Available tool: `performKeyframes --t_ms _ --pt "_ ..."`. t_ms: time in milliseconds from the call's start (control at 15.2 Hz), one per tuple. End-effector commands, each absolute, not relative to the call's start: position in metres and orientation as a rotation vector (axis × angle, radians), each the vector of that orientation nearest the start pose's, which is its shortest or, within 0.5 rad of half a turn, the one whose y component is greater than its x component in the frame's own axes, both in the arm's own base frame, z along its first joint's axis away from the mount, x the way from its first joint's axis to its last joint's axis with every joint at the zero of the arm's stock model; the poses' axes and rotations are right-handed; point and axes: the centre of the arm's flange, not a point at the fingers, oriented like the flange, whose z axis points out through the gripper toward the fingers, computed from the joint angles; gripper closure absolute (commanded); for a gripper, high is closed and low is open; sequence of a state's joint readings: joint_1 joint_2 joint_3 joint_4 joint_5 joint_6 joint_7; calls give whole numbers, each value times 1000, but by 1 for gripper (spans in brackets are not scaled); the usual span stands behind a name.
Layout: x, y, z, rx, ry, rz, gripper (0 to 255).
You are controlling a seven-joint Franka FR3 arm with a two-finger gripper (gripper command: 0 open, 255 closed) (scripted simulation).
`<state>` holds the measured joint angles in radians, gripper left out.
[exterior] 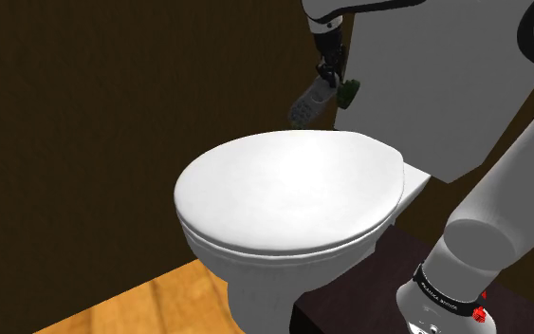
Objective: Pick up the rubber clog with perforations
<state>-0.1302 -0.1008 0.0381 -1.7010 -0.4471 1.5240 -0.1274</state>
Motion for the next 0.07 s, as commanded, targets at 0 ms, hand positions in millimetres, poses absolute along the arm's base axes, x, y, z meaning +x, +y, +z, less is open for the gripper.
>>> performKeyframes --t_ms 0 --pt "509 -96 630 -3576 -50 220 255"
